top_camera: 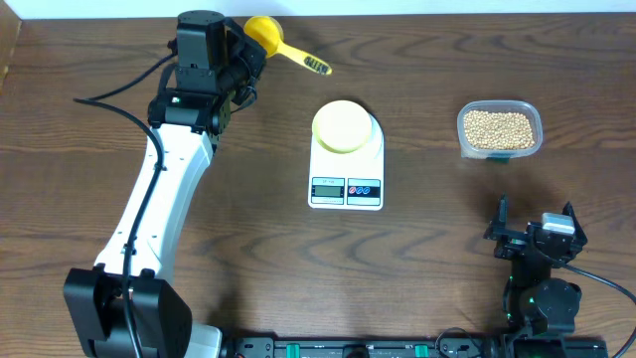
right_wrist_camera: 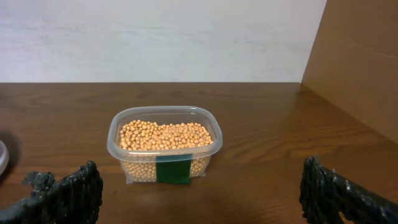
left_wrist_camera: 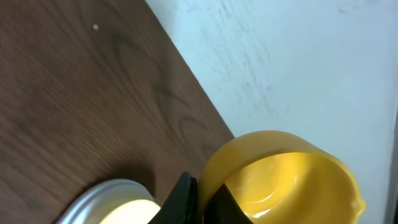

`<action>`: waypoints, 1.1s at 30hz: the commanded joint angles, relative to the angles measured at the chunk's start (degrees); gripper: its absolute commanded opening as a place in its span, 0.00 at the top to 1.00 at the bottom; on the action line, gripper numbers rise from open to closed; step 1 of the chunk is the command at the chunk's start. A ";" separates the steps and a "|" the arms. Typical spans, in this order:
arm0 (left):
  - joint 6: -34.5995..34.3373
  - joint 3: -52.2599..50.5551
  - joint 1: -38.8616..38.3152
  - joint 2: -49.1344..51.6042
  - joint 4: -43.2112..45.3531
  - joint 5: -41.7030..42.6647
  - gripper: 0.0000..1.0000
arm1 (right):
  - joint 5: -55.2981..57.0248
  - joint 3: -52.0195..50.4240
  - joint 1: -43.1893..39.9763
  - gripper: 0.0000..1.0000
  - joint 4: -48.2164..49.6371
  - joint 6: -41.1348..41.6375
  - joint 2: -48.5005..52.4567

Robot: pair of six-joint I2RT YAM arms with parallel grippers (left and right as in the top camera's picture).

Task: Scoop item into bowl and weigh 50g on scale
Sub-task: 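Lift the yellow scoop with the left gripper toward the scale, then raise the right arm and reach the right gripper toward the scoop handle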

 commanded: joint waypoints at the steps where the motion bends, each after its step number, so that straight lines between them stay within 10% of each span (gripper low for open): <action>1: -1.38 0.55 0.02 0.11 -0.11 -0.13 0.92 | 0.48 -0.11 0.31 0.01 -0.20 -0.46 -0.24; 11: 18.21 0.52 0.02 0.11 -0.07 8.72 0.92 | 0.74 -0.09 0.28 0.01 0.81 -0.92 -0.24; 22: 18.16 0.52 0.02 0.11 0.57 11.89 0.92 | -23.47 4.26 0.31 0.01 8.28 5.99 3.82; 33: 15.47 0.52 0.02 0.11 1.55 11.91 0.92 | -35.47 26.49 0.31 0.01 3.93 5.92 28.24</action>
